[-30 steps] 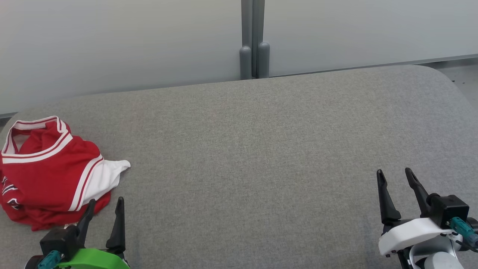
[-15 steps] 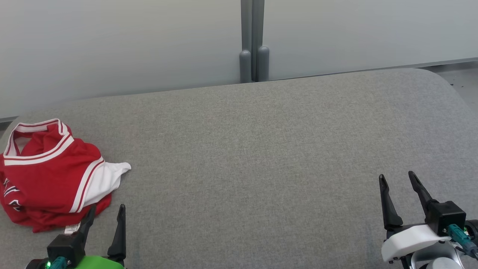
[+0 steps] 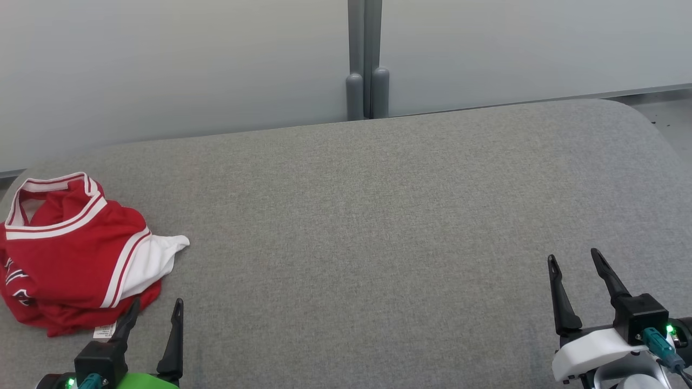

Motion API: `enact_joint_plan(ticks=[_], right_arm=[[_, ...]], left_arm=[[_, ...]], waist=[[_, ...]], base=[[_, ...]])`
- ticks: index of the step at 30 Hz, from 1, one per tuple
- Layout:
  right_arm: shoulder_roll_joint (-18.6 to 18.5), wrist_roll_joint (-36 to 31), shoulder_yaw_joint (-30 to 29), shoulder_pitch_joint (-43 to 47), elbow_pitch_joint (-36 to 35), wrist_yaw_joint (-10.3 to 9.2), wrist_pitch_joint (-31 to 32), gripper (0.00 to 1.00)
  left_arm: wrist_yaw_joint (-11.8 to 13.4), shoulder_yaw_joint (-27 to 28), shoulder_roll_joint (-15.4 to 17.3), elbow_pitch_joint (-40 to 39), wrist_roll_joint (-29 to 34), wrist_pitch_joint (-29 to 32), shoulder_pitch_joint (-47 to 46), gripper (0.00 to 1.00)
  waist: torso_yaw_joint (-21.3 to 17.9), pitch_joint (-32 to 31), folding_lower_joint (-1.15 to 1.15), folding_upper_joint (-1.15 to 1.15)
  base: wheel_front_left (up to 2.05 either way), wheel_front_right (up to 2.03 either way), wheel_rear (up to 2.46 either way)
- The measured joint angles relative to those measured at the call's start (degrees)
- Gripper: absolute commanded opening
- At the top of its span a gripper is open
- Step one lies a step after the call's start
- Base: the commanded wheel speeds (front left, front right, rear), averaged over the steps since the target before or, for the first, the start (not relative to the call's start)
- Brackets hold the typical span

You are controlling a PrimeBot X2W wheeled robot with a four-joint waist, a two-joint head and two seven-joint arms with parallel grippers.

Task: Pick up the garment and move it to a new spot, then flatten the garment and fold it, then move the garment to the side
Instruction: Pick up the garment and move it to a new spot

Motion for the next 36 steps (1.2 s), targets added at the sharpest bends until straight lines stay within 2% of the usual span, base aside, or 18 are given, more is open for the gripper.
enact_joint_plan(ticks=[8,13,19,30,36], right_arm=[[0.30,0.01,-0.29,0.01,0.00,0.00,0.00,1.00],[0.42,0.02,0.56,0.51,-0.20,0.01,-0.01,1.00],[0.45,0.14,1.90,0.72,-0.20,0.01,-0.04,1.00],[0.88,1.42,6.33,-0.89,1.31,0.01,-0.04,1.00],[0.91,1.60,6.89,-0.88,1.56,0.01,-0.04,1.00]], left_arm=[[0.00,-0.24,0.07,-0.05,-0.03,-0.05,0.02,1.00],[0.00,-0.33,0.30,-0.13,-0.03,-0.07,-0.10,1.00],[-0.01,1.01,0.41,-0.40,-0.07,-0.15,-0.17,1.00],[-0.02,5.27,0.98,-1.53,-0.04,-0.16,4.26,1.00],[-0.02,6.37,0.70,-2.27,-0.04,-0.16,4.73,1.00]], waist=[[0.30,0.20,0.00,0.00],[1.94,0.22,0.00,0.00],[8.08,0.07,0.00,0.00],[22.12,-1.06,0.00,0.00],[27.31,-1.88,0.00,0.00]], base=[[0.00,0.00,0.00],[0.00,0.00,0.00],[0.00,0.00,0.00],[0.00,0.00,0.00],[0.00,0.00,0.00]])
